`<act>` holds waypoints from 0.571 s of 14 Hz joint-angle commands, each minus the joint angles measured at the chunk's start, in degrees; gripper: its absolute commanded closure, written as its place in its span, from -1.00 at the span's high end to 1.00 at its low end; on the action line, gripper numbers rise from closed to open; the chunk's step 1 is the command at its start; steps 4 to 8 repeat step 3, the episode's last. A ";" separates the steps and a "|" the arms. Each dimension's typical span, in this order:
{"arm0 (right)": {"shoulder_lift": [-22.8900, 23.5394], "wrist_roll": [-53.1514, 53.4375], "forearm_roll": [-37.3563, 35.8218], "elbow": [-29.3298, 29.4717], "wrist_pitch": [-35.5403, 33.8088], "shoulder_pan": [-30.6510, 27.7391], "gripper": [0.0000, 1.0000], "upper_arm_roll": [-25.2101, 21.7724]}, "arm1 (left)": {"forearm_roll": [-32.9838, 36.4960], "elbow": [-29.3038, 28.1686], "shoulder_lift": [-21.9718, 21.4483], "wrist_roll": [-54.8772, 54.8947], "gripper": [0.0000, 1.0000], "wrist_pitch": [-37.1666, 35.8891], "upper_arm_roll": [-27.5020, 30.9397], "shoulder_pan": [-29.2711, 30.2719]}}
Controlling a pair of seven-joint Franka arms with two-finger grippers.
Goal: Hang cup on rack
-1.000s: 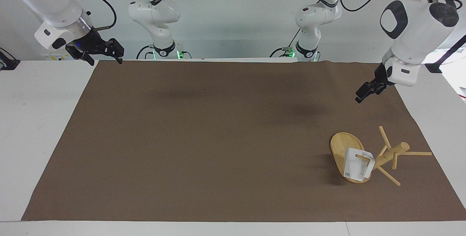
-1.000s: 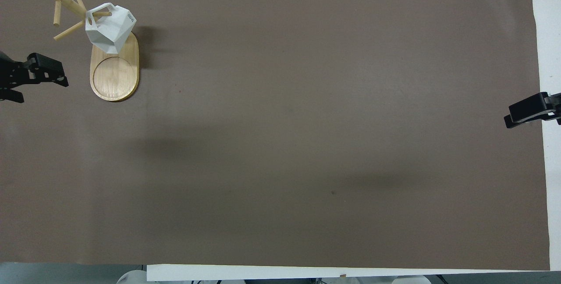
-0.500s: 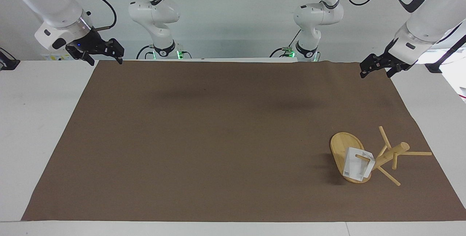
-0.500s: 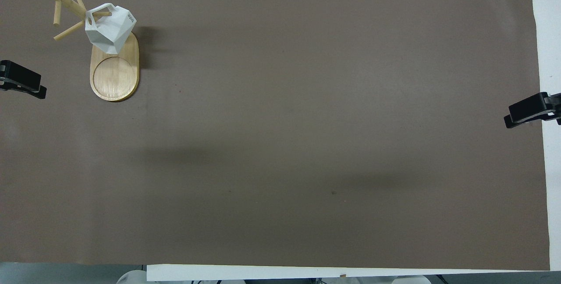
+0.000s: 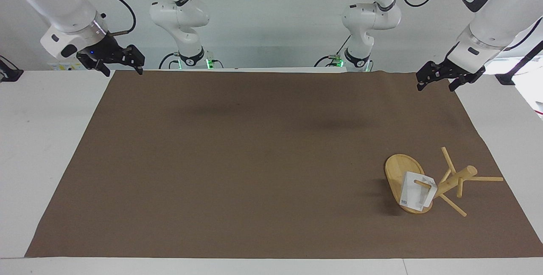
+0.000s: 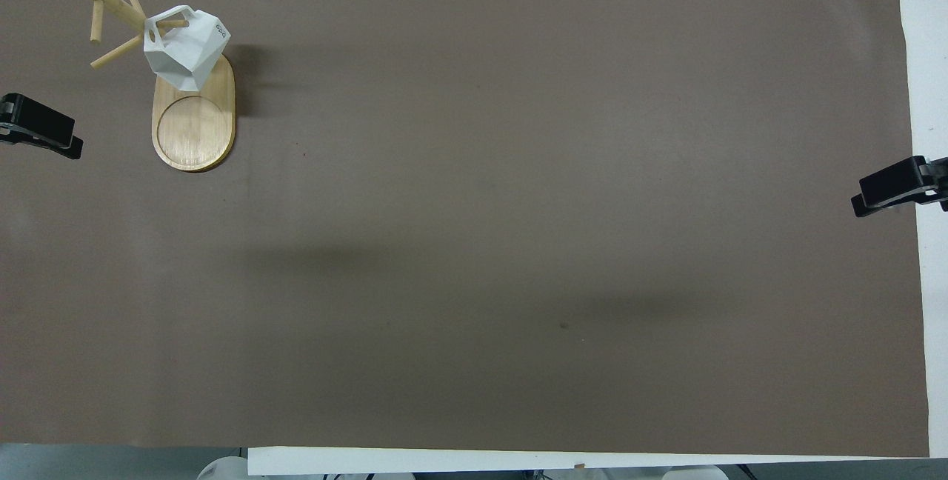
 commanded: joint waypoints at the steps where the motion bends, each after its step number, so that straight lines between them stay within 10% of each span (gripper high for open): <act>1: -1.11 0.58 -0.56 -1.45 0.80 0.22 1.00 0.07 | 0.45 1.68 0.52 0.98 0.99 -1.24 1.12 -0.77; 8: -1.11 0.58 -0.56 -1.45 0.80 0.21 1.00 0.07 | 0.36 1.68 0.34 0.90 0.99 -1.15 0.94 -0.51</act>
